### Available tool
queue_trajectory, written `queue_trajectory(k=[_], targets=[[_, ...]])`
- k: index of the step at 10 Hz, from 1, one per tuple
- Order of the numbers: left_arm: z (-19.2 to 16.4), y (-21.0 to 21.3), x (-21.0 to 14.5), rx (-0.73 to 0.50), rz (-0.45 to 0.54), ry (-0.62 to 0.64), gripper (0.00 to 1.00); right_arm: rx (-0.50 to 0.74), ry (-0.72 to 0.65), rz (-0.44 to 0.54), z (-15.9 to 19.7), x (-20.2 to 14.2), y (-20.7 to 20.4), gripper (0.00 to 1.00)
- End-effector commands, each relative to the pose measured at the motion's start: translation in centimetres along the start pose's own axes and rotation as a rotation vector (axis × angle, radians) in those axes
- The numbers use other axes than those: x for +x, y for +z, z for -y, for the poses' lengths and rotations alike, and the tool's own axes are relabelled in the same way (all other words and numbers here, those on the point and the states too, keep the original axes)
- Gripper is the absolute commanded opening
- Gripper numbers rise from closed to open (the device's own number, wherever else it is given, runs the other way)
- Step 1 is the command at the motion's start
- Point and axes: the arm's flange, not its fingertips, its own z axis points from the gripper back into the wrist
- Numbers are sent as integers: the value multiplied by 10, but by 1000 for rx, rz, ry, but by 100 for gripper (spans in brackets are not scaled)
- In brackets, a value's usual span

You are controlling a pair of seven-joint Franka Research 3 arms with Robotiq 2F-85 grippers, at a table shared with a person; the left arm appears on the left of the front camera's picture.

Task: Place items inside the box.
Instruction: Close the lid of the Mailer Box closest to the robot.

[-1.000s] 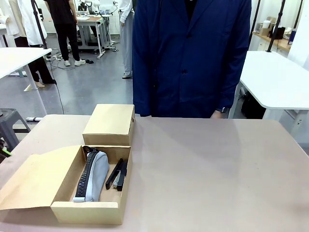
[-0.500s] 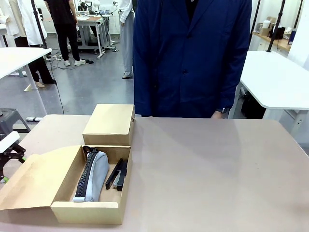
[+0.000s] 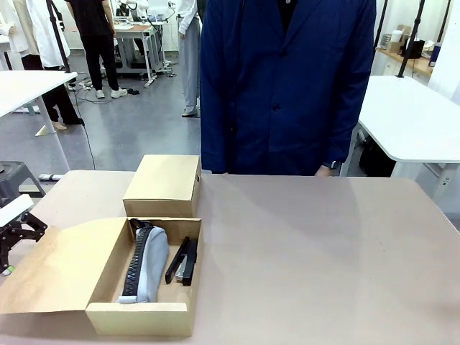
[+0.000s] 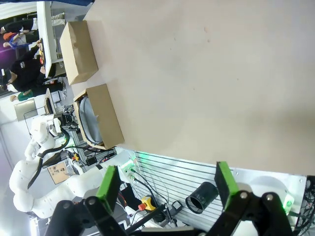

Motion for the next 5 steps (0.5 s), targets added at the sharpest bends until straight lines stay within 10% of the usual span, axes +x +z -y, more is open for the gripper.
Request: queue_trajectory(k=[1,5], targets=[[5,15,18,65,130,-50,100,23,12,4,-1,0,2,100],[21,41,72,162,299,-167,100,23,12,4,-1,0,2,100]])
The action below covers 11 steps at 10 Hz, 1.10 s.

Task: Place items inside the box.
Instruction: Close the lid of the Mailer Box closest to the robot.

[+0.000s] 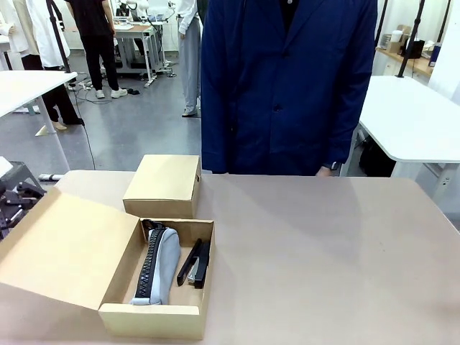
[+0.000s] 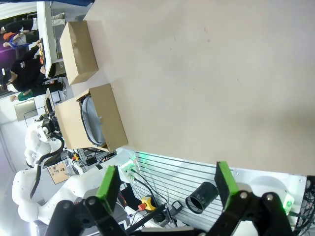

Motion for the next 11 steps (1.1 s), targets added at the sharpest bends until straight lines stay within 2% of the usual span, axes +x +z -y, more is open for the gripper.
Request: queue_trajectory(k=[1,3,4,5,8,9,11], targets=[[6,-5,29,33,104,-57,100,23,12,4,-1,0,2,100],[1,-19,74,75,196,-135,100,23,12,4,-1,0,2,100],[-5,-35,95,132,223,-233,100,23,12,4,-1,0,2,100],[-10,-55,116,43,297,-251,100,23,12,4,-1,0,2,100],[-20,-129,138,97,247,-234,100,23,12,4,-1,0,2,100],[-22,-145,140,83,262,-222,100,23,12,4,-1,0,2,100],[-22,-179,127,115,219,-186,100,23,12,4,-1,0,2,100]])
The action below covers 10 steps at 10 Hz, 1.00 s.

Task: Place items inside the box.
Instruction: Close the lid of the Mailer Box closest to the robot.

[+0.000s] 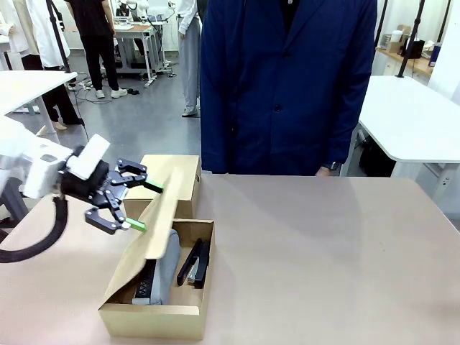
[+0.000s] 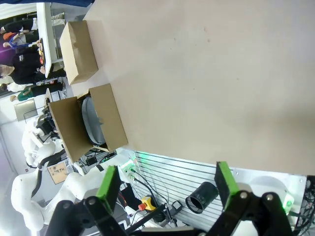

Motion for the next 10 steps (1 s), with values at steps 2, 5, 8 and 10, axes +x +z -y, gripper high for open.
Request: queue_trajectory(k=[2,5,8,10], targets=[[56,-34,-24,43,-47,6,100,23,12,4,-1,0,2,100],[74,-39,-44,-44,-120,15,100,23,12,4,-1,0,2,100],[87,-46,-61,-90,-163,16,100,23,12,4,-1,0,2,100],[78,-30,-52,-68,-116,31,100,23,12,4,-1,0,2,100]])
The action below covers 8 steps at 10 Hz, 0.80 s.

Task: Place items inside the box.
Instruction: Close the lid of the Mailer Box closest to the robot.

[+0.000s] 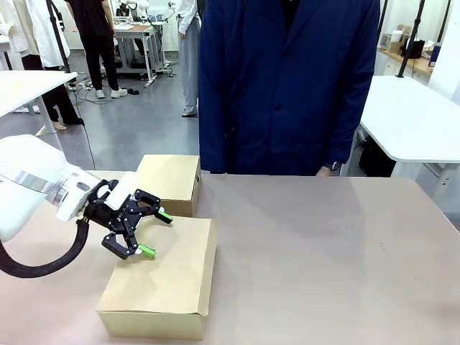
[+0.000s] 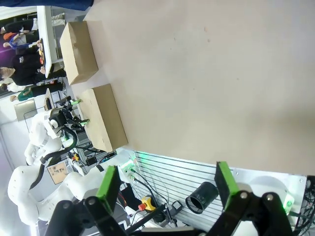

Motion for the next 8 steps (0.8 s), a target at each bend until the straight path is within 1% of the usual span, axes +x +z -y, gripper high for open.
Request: queue_trajectory(k=[1,2,3,4,5,7,8], targets=[[63,14,-3,19,36,-11,100,24,12,4,-1,0,2,100],[57,36,3,-16,107,67,100,24,12,4,-1,0,2,100],[50,72,9,-63,229,185,100,24,12,4,-1,0,2,100],[47,105,13,-79,292,273,100,24,12,4,-1,0,2,100],[46,134,13,-64,349,390,100,24,12,4,-1,0,2,100],[44,181,9,93,362,787,100,24,12,4,-1,0,2,100],[44,201,2,75,392,1007,100,24,12,4,-1,0,2,100]])
